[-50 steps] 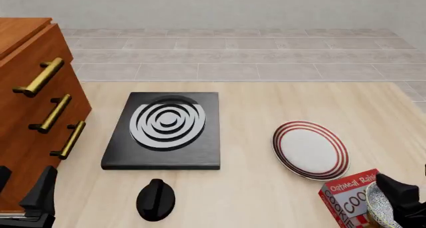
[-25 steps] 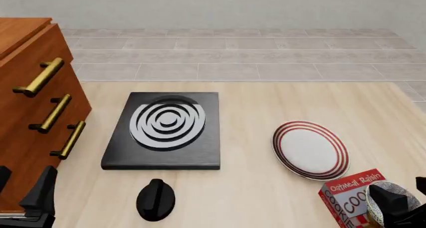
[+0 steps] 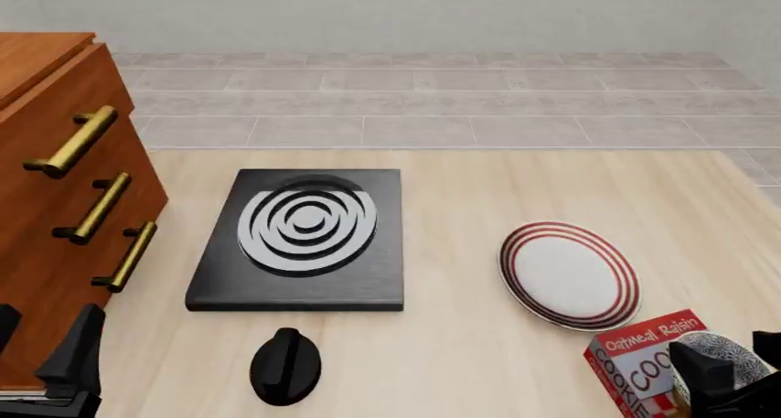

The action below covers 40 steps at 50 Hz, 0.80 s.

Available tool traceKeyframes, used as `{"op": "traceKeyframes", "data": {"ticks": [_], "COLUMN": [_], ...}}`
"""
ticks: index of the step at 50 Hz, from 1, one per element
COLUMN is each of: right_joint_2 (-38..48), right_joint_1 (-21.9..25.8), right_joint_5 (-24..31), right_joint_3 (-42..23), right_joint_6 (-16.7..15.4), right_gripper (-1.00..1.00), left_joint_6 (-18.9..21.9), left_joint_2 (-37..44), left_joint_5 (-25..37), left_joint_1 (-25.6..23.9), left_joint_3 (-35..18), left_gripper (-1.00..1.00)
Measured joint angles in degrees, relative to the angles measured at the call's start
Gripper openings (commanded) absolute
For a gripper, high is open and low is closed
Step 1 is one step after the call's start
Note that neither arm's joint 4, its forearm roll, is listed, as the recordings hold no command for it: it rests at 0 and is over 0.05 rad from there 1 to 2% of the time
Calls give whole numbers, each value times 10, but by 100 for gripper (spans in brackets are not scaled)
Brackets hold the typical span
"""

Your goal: Pick the akita bowl on the cookies box and place it on the plate.

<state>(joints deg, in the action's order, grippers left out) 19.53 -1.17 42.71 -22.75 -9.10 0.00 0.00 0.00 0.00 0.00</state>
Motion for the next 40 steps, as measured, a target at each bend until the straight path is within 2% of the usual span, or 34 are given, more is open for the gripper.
{"op": "traceKeyframes", "data": {"ticks": [40], "right_joint_2": [28], "right_joint_1": [-16], "right_joint_5": [-84], "right_joint_3": [65], "right_joint_6": [23], "right_gripper": [100], "left_joint_6": [0], "left_joint_2": [0], "left_joint_5": [0], "left_joint_1": [0], "left_joint_3": [0], "left_gripper": [100]}}
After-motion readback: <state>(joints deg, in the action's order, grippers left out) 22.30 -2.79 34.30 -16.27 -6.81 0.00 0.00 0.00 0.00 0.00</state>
